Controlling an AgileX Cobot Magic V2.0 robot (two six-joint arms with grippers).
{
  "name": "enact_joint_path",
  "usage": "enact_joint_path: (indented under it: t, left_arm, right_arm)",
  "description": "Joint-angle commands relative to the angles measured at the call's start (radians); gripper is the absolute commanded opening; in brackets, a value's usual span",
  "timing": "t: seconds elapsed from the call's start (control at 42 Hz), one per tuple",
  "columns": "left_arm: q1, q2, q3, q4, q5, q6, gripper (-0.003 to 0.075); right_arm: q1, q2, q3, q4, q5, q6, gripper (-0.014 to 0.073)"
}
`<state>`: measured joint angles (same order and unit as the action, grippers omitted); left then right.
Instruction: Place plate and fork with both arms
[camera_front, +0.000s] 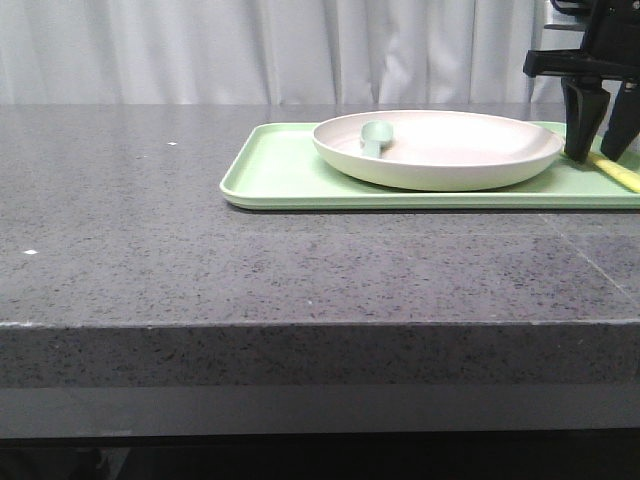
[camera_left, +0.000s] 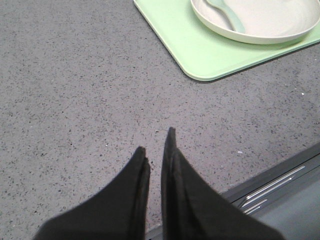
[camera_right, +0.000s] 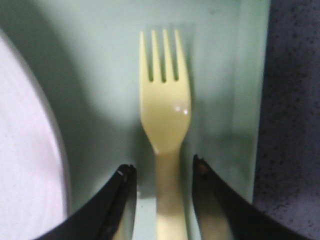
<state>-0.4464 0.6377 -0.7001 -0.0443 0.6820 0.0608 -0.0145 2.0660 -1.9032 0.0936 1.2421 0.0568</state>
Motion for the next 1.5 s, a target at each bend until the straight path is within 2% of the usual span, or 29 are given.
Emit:
enact_joint_path:
  t: [0.0,0.238,0.429,0.81,1.476]
  left_arm:
    - [0.002,-0.001,-0.027,-0.004,-0.071,-0.010,0.0061]
    - [0.002,-0.001,-0.027,-0.004,-0.071,-0.010,0.0061]
    - [0.002,-0.001,-0.027,-0.004,-0.071,-0.010,0.0061]
    - [0.002,-0.001,-0.027,-0.004,-0.071,-0.010,0.0061]
    - [0.002,-0.001,-0.027,-0.004,-0.071,-0.010,0.0061]
  right_arm:
    - [-0.005,-0.059,-0.023,0.006,0.062,-0.016,0.0352]
    - [0.001,-0.122,-0.024,0.006,0.094,-0.047,0.0352]
    - [0.057,-0.275,0.048,0.006,0.093,-0.068,0.0352]
    - [0.193,-0.672,0.355,0.004,0.051,-0.092,0.0351]
    - [0.196,-1.390,0.898,0.002,-0.131,-0.092,0.0351]
